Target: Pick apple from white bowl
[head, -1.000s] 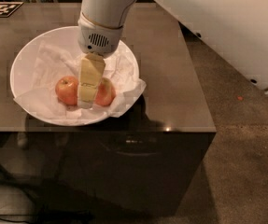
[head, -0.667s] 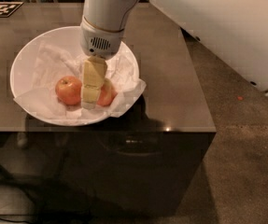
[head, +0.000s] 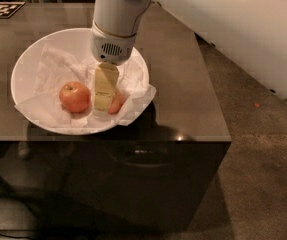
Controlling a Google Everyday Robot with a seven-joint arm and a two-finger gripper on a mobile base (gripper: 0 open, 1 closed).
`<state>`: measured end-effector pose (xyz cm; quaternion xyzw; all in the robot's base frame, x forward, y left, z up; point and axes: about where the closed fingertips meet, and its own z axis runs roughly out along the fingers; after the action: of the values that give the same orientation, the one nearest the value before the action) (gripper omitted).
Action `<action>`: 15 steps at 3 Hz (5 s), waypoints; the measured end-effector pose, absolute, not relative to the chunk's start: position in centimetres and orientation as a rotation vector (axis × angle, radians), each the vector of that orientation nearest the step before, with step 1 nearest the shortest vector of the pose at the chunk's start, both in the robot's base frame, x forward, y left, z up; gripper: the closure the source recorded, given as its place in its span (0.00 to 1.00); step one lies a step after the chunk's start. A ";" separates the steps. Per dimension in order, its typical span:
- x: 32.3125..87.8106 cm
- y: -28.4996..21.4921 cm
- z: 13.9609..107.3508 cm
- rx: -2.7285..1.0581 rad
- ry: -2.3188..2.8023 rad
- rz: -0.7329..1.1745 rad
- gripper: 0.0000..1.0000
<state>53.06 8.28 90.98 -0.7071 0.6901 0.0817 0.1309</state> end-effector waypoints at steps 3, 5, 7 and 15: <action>53.8 8.0 90.8 -2.051 1.994 0.224 0.46; 54.8 7.5 90.4 -2.067 1.974 0.187 0.66; 54.8 7.5 90.4 -2.067 1.974 0.187 0.19; 54.8 7.5 90.4 -2.067 1.974 0.187 0.00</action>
Offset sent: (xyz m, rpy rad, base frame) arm 0.0000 0.0000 0.0000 0.0000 0.0000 0.0000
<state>54.84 7.54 90.39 -0.7147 0.6826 0.0645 0.1383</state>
